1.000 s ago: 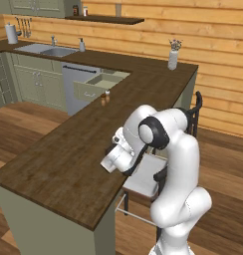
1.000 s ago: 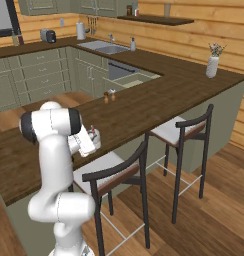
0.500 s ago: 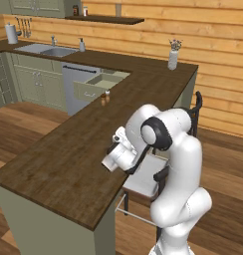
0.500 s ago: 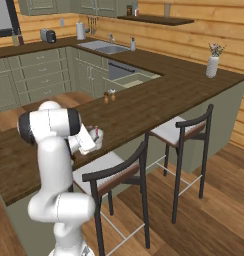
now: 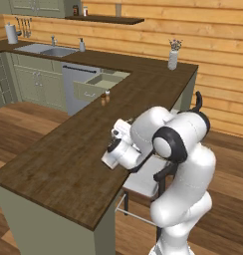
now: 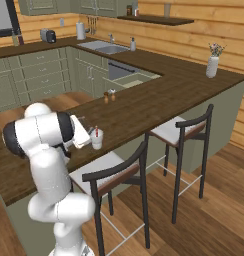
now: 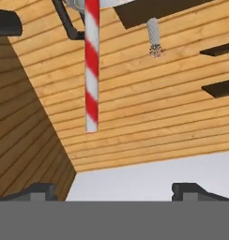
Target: Take a straw from the drawer in front and place it inside the glass cup on the dining counter.
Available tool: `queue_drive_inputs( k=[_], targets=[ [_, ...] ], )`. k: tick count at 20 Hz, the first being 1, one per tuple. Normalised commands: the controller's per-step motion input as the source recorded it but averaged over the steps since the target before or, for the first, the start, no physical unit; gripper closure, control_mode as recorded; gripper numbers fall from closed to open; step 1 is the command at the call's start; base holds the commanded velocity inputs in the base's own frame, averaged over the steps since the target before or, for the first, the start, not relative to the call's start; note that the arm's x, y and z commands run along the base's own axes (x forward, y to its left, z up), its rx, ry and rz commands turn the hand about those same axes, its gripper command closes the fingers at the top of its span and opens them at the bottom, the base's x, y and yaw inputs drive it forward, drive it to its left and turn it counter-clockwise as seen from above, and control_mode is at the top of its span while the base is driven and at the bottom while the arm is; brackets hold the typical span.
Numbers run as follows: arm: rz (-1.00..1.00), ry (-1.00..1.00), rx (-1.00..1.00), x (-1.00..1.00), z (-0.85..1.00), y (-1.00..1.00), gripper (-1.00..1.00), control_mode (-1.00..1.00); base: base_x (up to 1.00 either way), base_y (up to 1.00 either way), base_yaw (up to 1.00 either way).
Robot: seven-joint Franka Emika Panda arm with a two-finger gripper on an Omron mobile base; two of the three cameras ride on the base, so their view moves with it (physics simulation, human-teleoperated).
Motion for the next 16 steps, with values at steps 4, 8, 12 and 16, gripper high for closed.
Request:
queue_drive_inputs(
  k=[4,8,12,16],
  targets=[
    [0.00,-0.08,0.10,-0.51,1.00,-0.03,-1.00,-1.00,0.00,0.00,0.00],
    [-0.05,0.15,0.03,-0.62,1.00,-0.22,-1.00,-1.00,0.00,0.00,0.00],
    [-0.30,0.43,-0.17,-0.80,0.67,-0.26,-1.00,-1.00,0.00,0.00,0.00],
    [-0.45,0.00,0.86,-1.00,0.57,-0.08,-1.00,-1.00,0.00,0.00,0.00]
  ],
)
